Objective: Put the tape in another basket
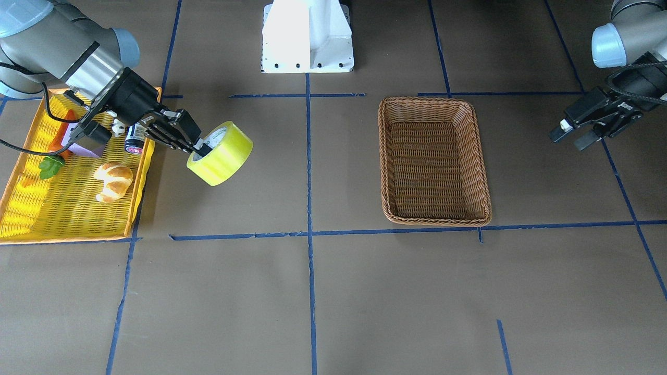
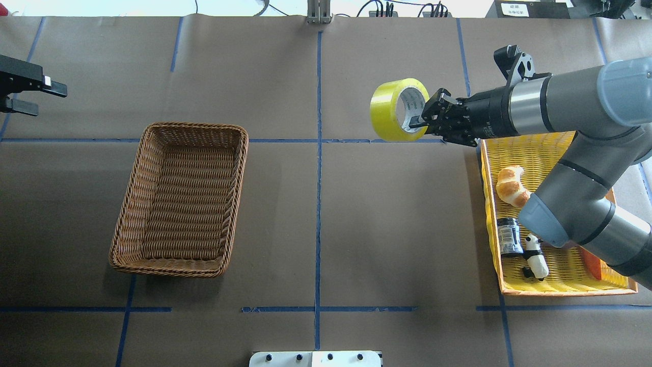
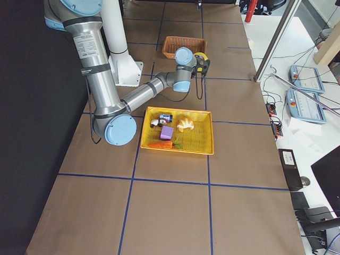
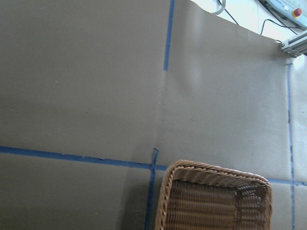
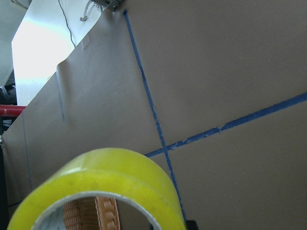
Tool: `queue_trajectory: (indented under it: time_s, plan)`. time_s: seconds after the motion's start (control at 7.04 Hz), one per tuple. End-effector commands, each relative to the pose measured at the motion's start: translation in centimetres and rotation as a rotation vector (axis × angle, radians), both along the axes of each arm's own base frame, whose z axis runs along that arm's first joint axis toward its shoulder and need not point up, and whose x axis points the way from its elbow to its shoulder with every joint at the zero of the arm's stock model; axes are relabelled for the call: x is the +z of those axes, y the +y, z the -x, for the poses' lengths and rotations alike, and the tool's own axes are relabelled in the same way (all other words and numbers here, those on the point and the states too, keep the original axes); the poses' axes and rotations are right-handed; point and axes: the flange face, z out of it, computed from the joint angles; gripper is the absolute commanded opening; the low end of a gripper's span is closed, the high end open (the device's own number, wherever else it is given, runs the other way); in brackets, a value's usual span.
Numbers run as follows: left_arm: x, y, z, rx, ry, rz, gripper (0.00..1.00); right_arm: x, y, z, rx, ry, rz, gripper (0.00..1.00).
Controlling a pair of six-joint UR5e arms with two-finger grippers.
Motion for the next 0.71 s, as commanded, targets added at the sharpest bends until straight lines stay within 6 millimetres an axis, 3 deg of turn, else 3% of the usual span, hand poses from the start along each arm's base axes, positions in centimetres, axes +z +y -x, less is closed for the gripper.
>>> queue_trajectory:
  time_s: [0.0,0.28,0.43,0.57]
  plan:
    - [-4.8,0.3,-3.3,0.018,0.149,0.022,1.00,-1.2,1.1,1.0,-0.010,-0.050,-0.014,0.00]
    - [-7.0,2.5,-6.5,-0.022,0.307,0.040,1.00,-2.1,2.0,1.4,-0.020,-0.123,-0.054,0.00]
    - [-8.2,4.3,-9.1,-0.072,0.456,0.083,1.00,-2.7,3.0,2.0,-0.005,-0.197,-0.025,0.00]
    - [-8.8,5.4,-10.2,-0.074,0.551,0.133,1.00,-3.2,4.1,2.7,0.003,-0.243,-0.046,0.00]
